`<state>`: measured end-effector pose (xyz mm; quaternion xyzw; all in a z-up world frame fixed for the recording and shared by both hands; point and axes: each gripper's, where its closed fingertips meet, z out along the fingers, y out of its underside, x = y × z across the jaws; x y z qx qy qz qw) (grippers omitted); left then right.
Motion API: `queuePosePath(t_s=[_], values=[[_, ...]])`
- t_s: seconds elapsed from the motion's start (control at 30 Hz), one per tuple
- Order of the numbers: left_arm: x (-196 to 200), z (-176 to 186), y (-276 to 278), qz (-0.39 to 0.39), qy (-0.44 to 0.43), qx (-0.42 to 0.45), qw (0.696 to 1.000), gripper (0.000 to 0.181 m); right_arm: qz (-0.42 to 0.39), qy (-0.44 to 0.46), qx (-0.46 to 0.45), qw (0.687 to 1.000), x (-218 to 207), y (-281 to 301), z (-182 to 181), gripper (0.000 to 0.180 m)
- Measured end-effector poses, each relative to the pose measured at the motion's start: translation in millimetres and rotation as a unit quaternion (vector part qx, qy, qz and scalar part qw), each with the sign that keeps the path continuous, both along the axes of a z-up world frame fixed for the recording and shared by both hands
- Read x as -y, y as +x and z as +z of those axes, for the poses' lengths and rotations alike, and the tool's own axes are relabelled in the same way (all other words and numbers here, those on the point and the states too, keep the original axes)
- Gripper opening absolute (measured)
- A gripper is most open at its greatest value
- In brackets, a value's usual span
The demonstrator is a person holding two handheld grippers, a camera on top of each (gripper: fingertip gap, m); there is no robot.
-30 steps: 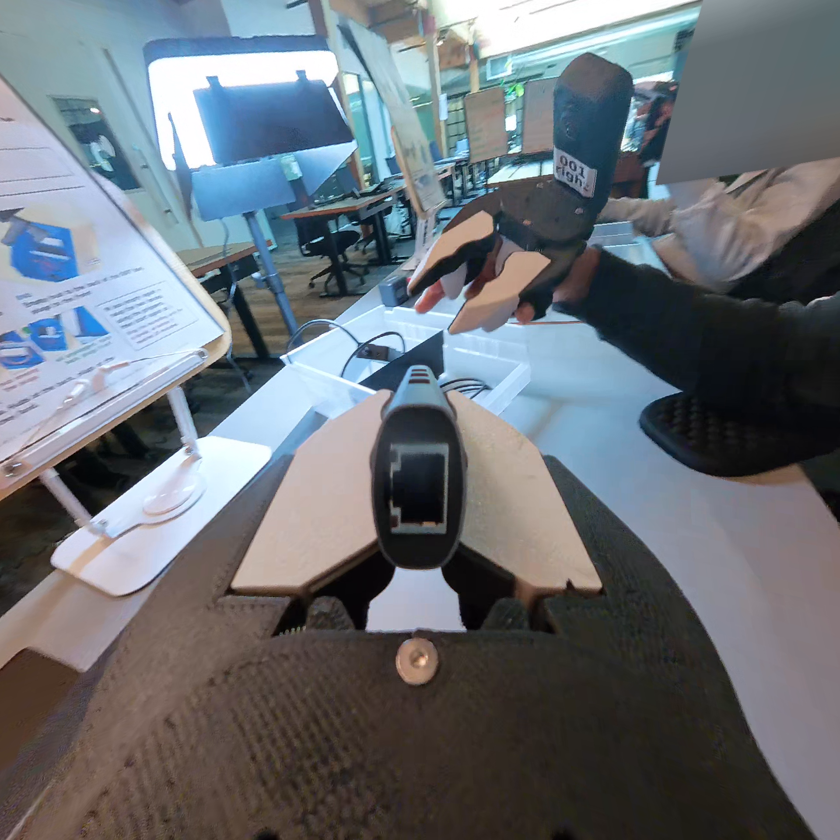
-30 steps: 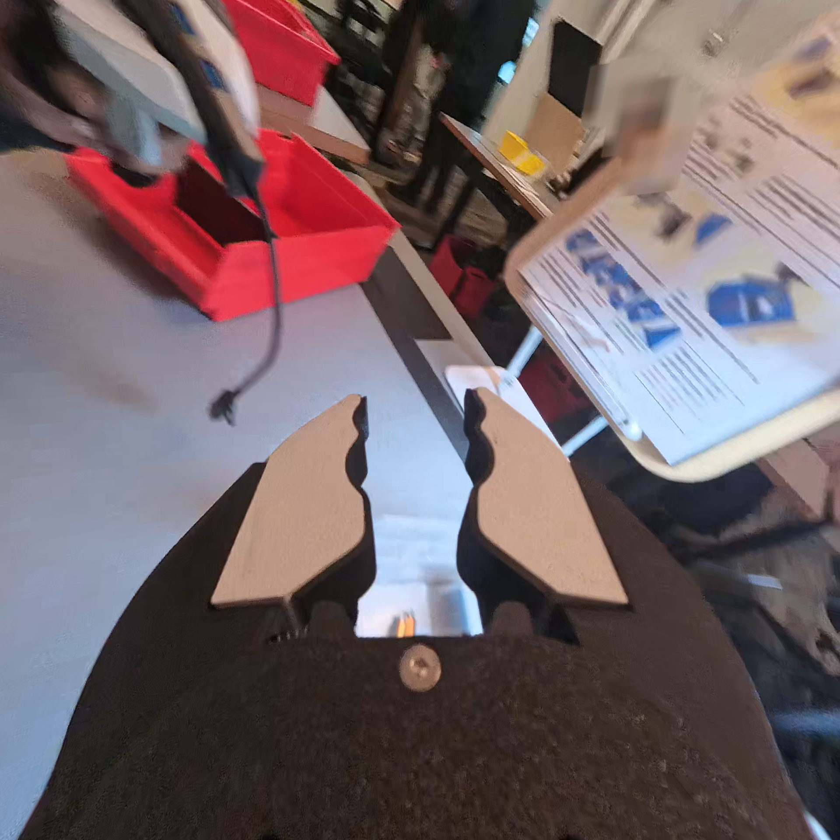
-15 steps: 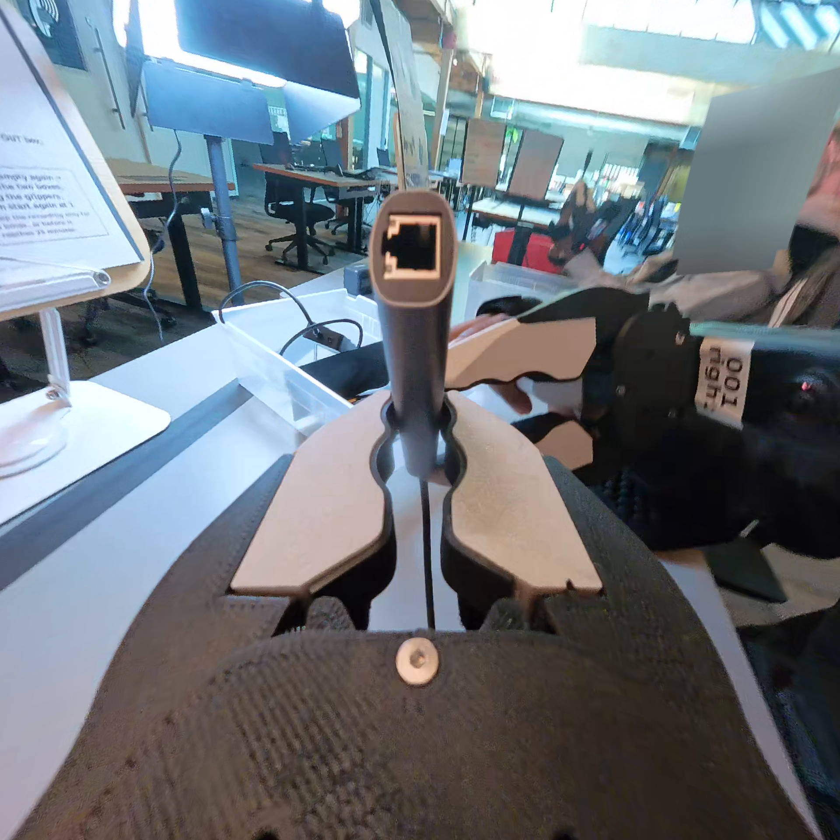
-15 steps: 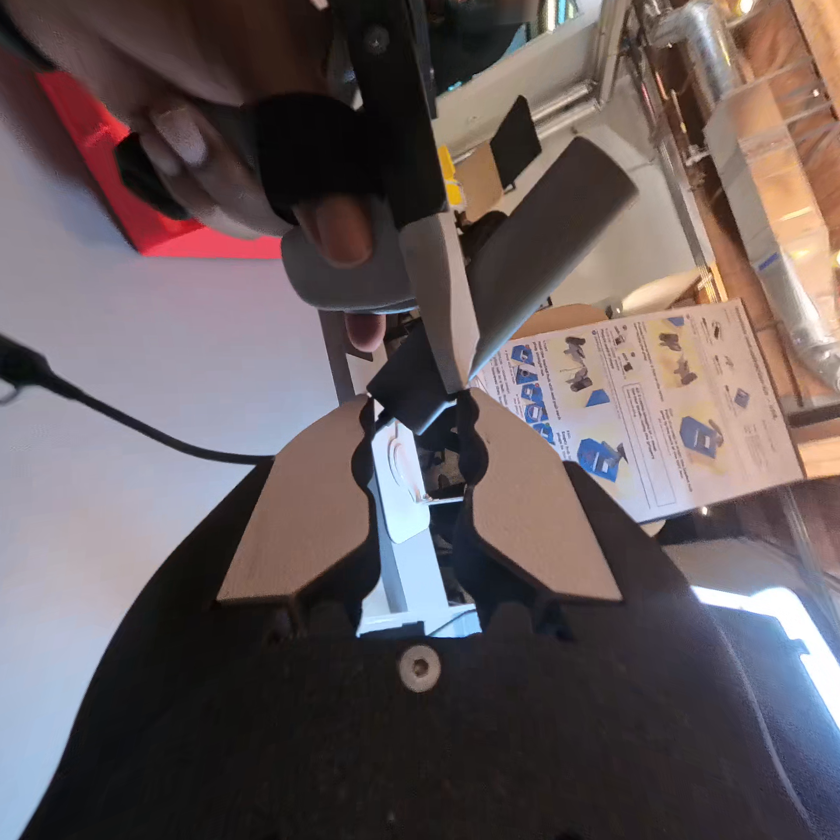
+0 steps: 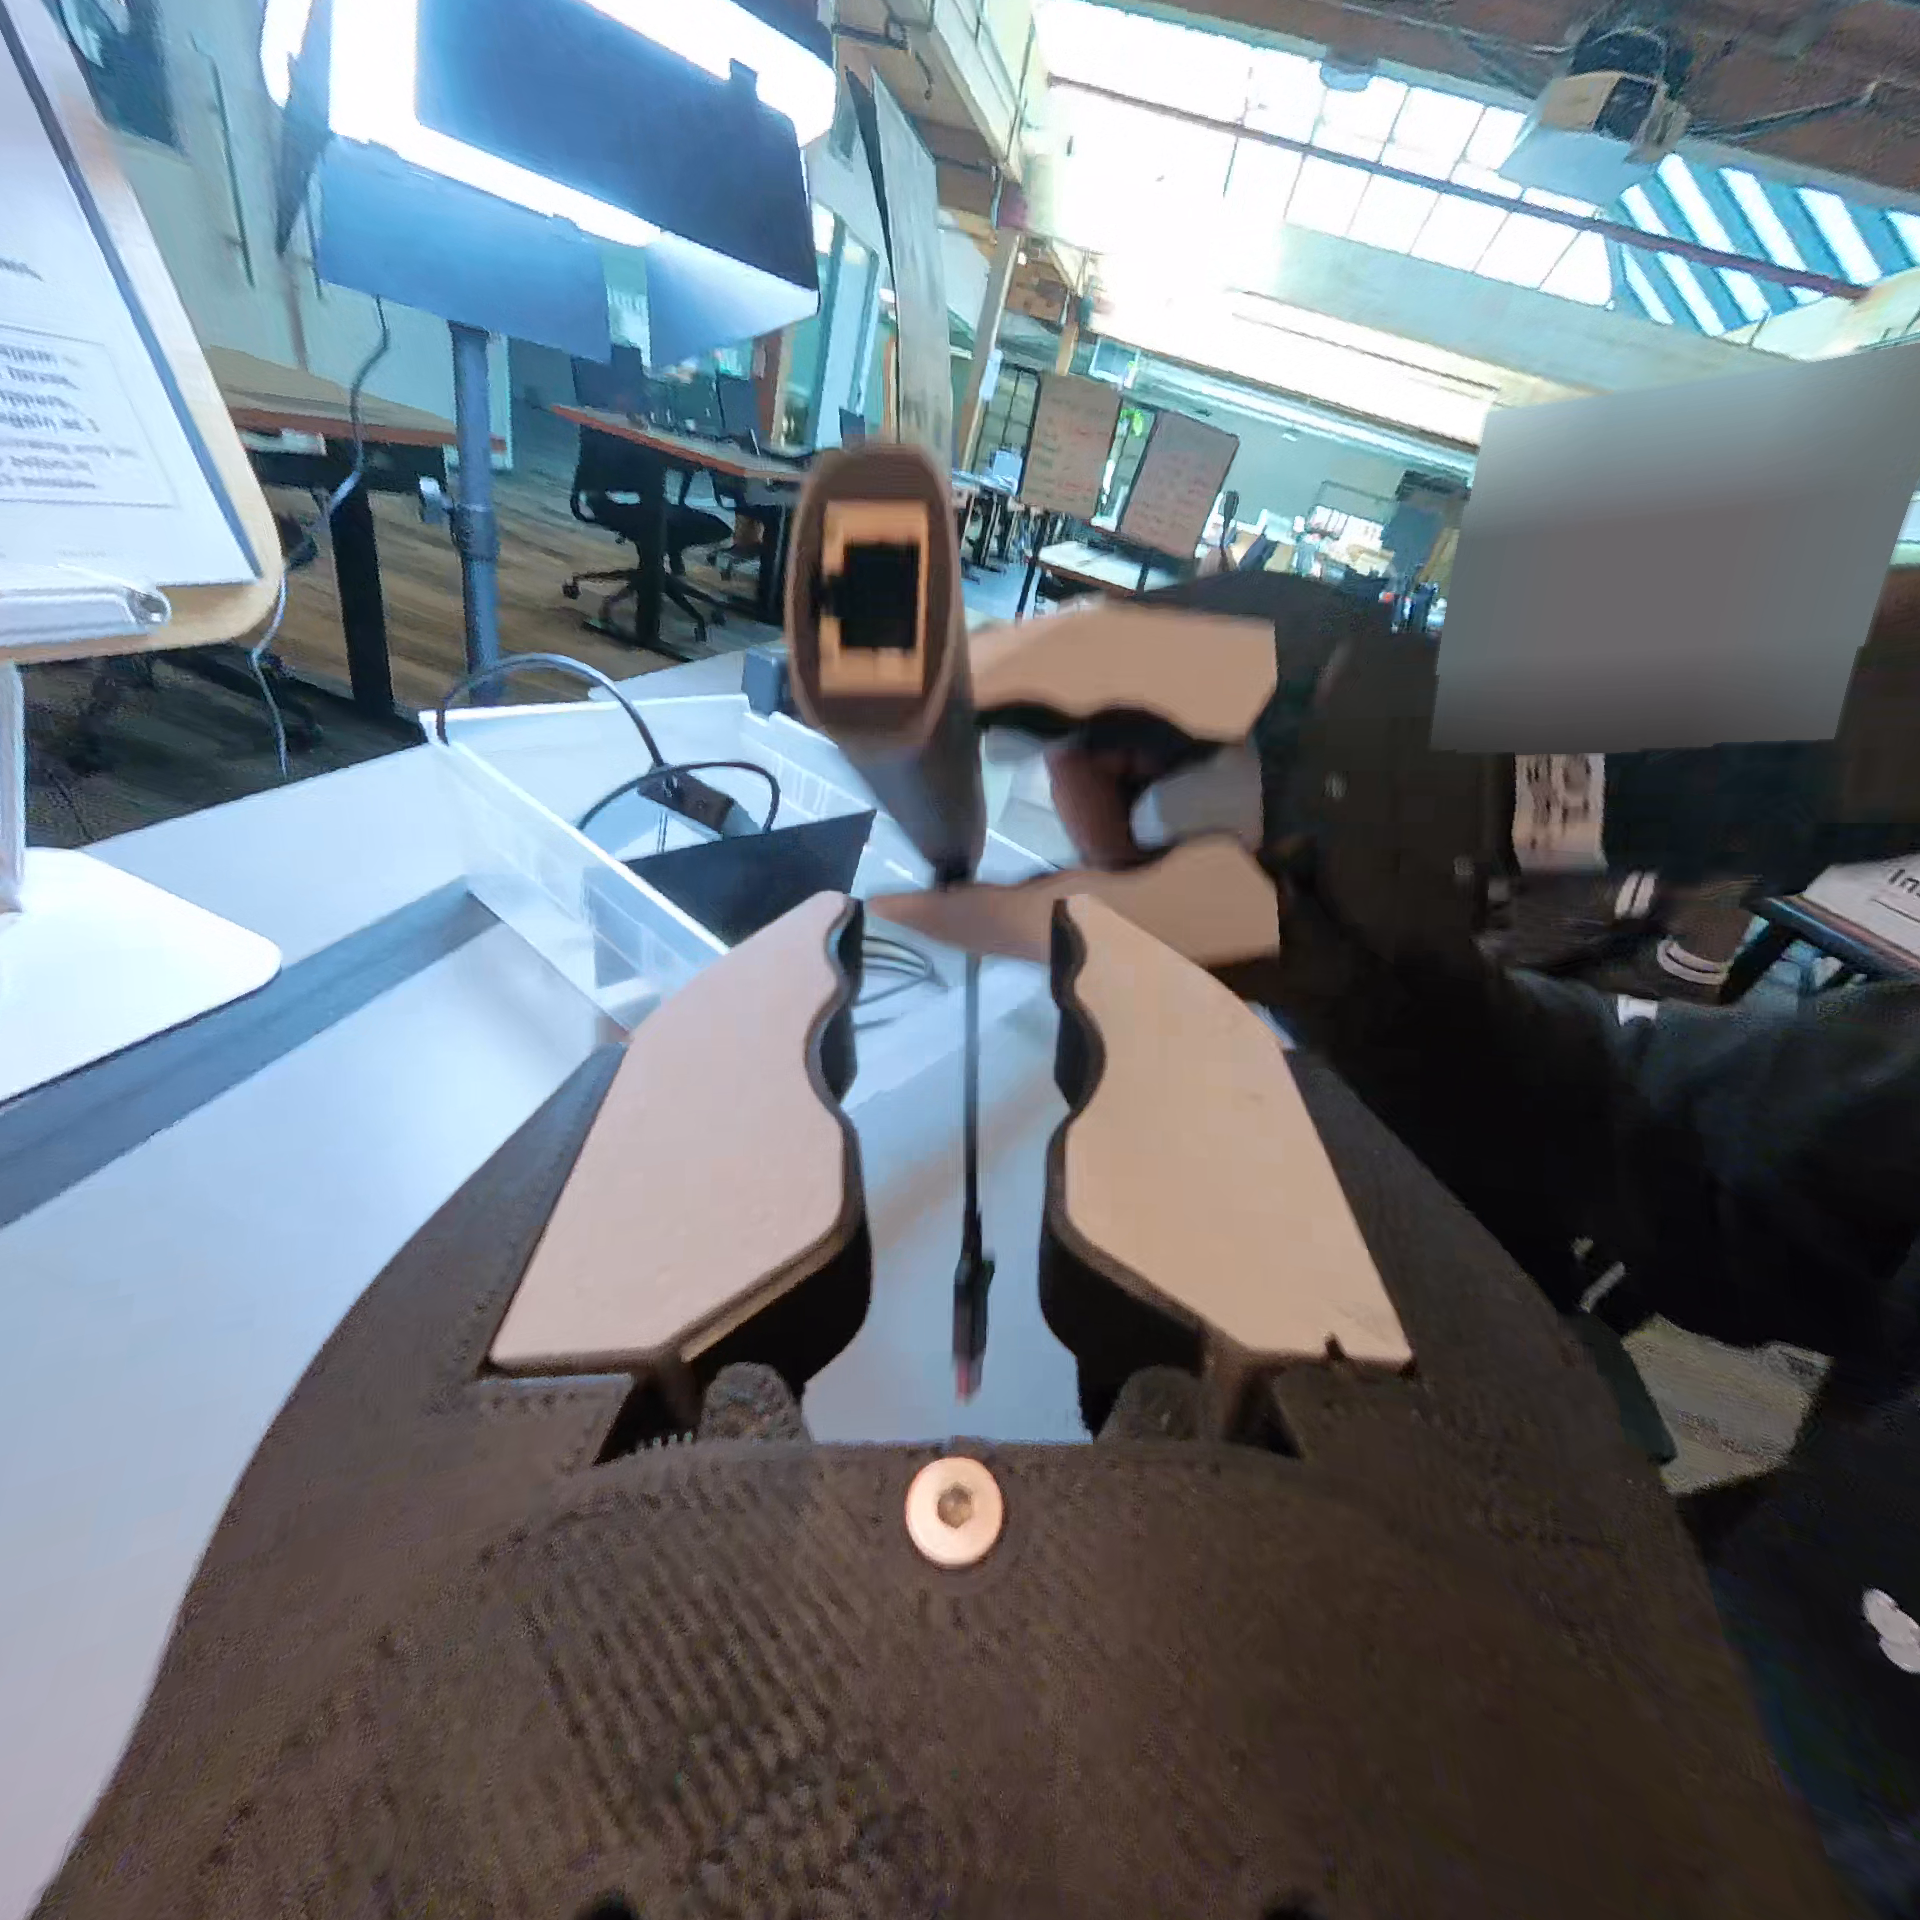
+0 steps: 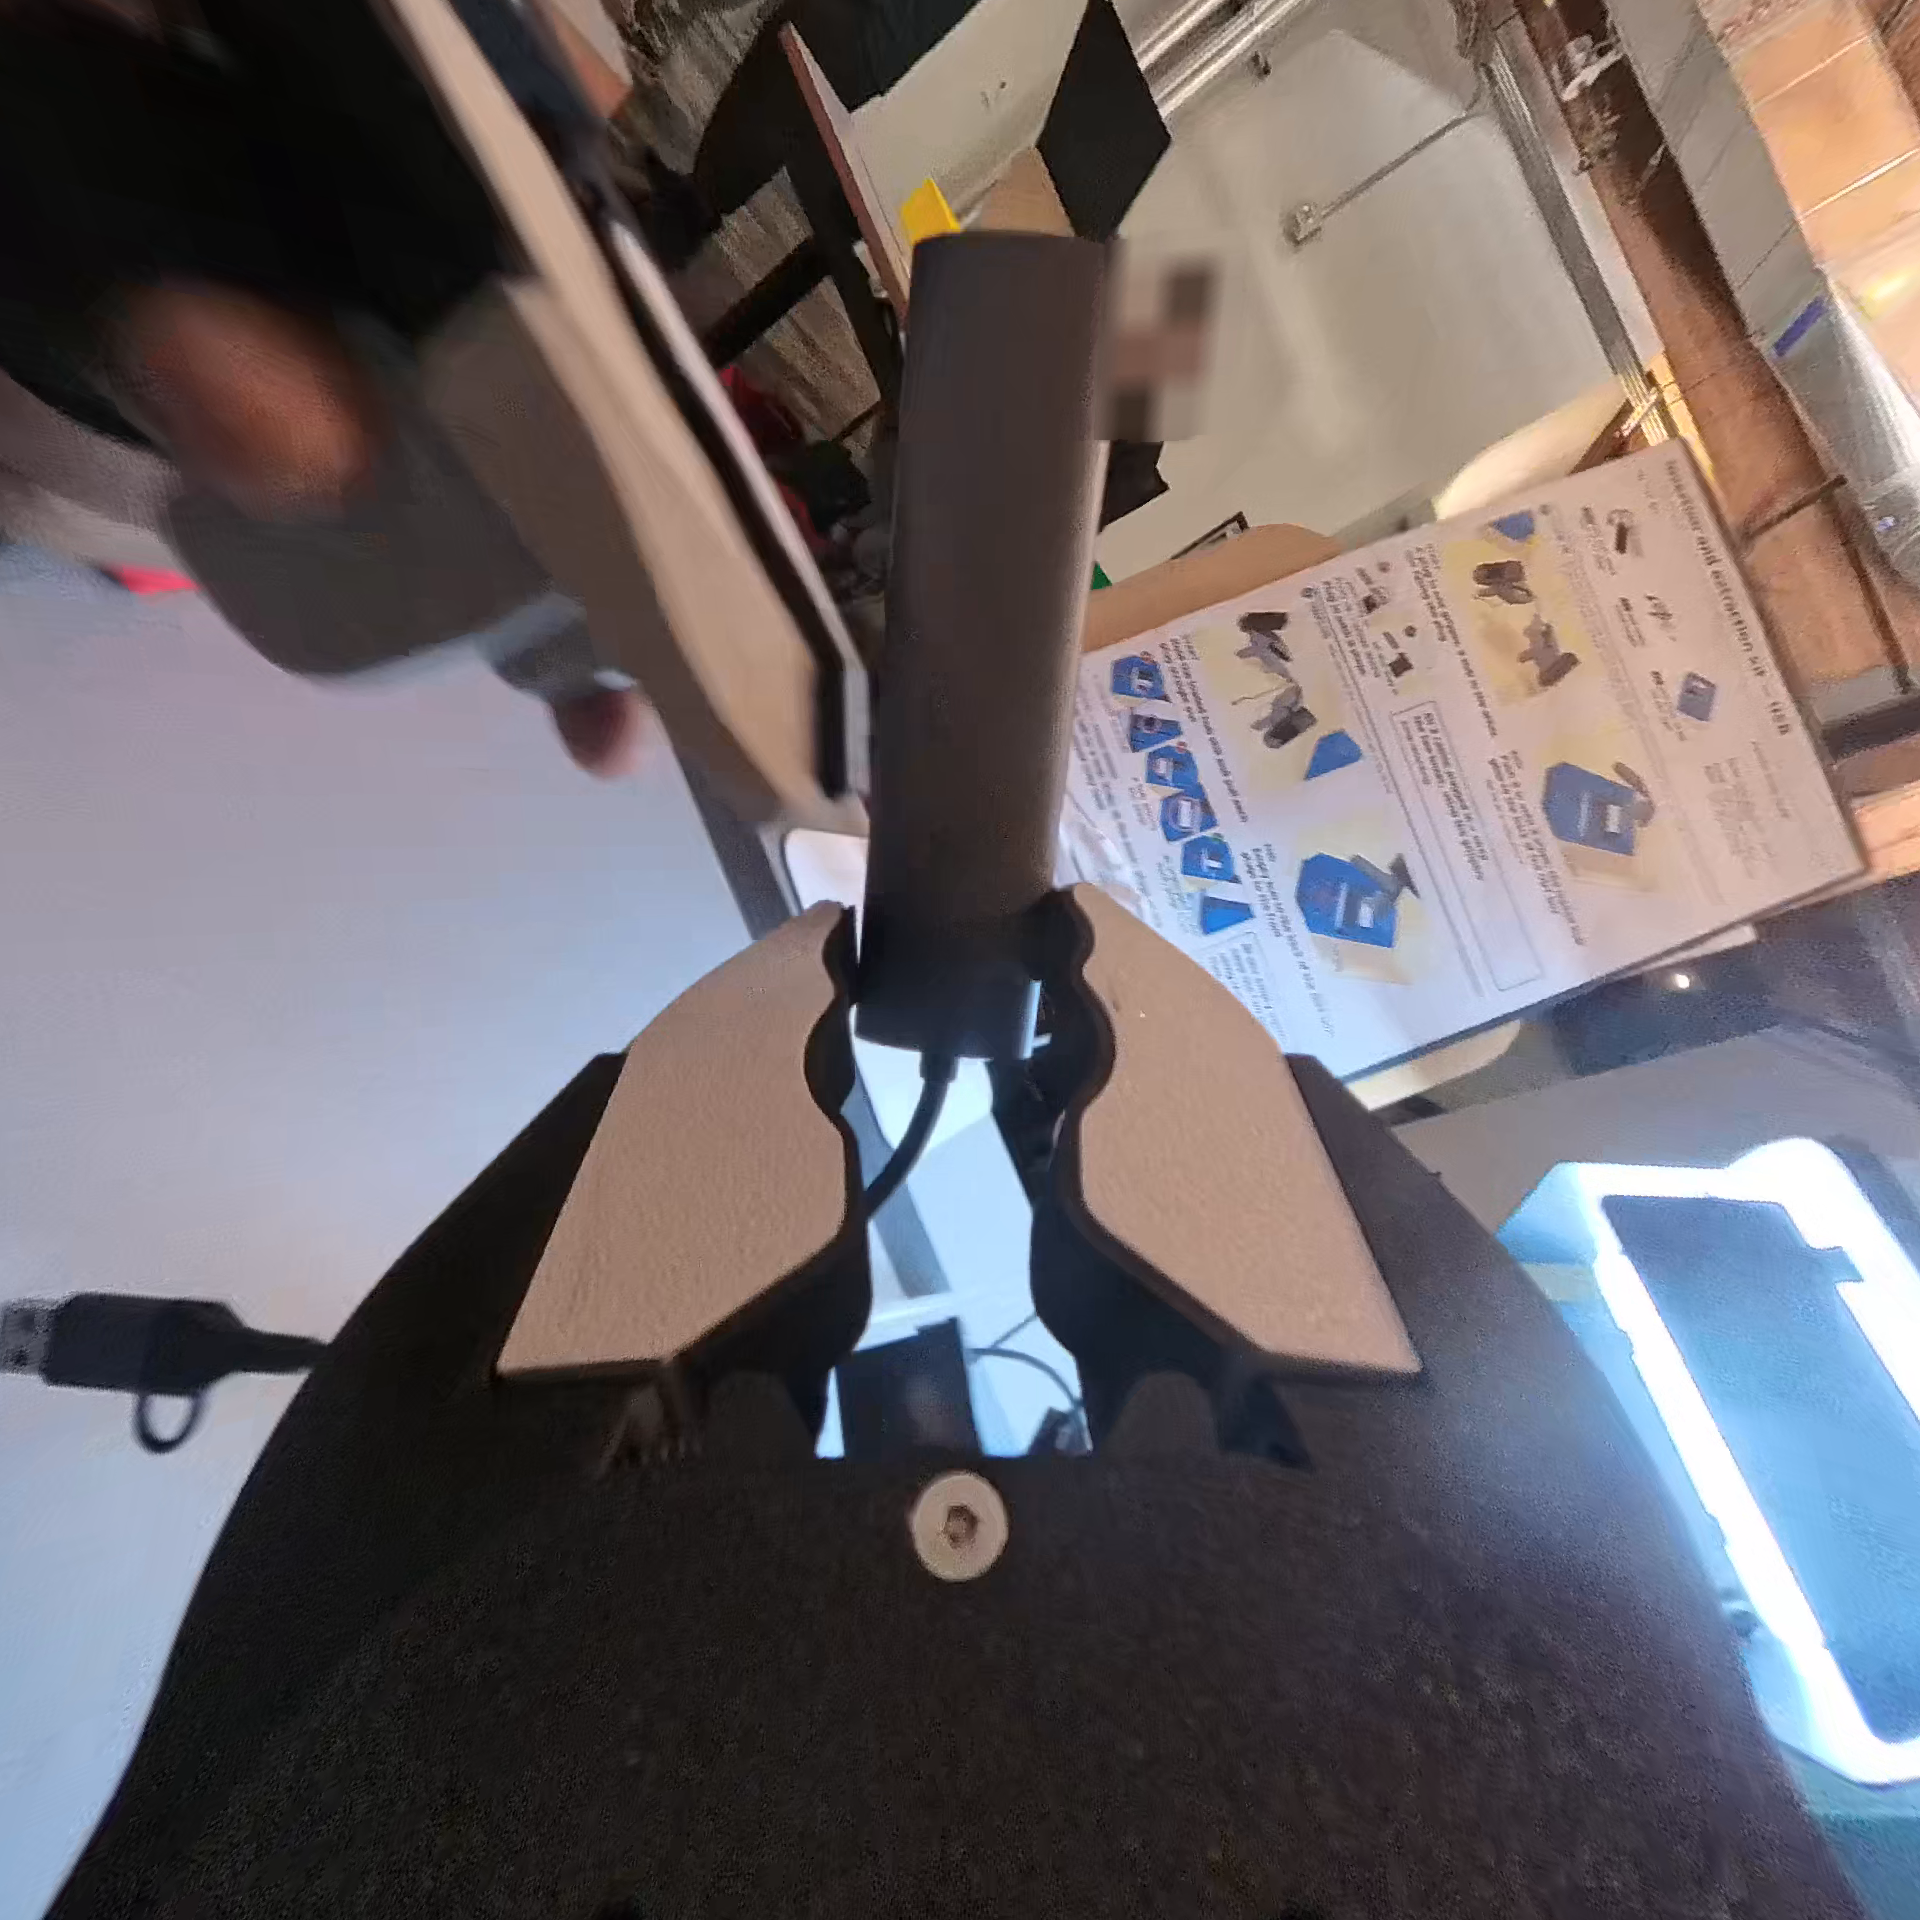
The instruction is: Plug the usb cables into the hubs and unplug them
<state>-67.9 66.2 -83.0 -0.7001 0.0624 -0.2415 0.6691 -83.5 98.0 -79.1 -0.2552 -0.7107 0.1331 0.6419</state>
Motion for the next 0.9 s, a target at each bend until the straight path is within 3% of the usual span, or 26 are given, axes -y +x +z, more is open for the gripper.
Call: queuePosePath(t_s=[0.23, 0.37, 0.47, 0.63, 0.73, 0.9], values=[[18.6, -6.7, -24.3, 0.046, -0.034, -0.064, 0.996, 0.041, -0.094, 0.128, 0.016, 0.987, -138.0, -0.2, 82.4, 0.034], [31.2, -43.1, -13.5, 0.031, -0.080, -0.074, 0.994, 0.039, -0.155, 0.171, 0.007, 0.973, -226.5, -9.5, 89.8, 0.034], [40.7, -81.6, 0.0, 0.018, -0.114, -0.077, 0.990, 0.038, -0.197, 0.173, -0.010, 0.965, -277.1, -10.6, 62.7, 0.034], [51.4, -122.4, 6.2, 0.015, -0.146, -0.094, 0.985, 0.036, -0.238, 0.126, 0.076, 0.960, -319.6, 3.1, -35.8, 0.034], [49.6, -123.9, 5.3, 0.007, -0.145, -0.084, 0.986, 0.035, -0.249, 0.035, 0.153, 0.956, -330.6, 17.6, -85.3, 0.034], [42.6, -132.0, 10.9, -0.010, -0.150, -0.060, 0.987, 0.032, -0.253, -0.113, 0.229, 0.933, -341.7, 28.1, -114.6, 0.034]])
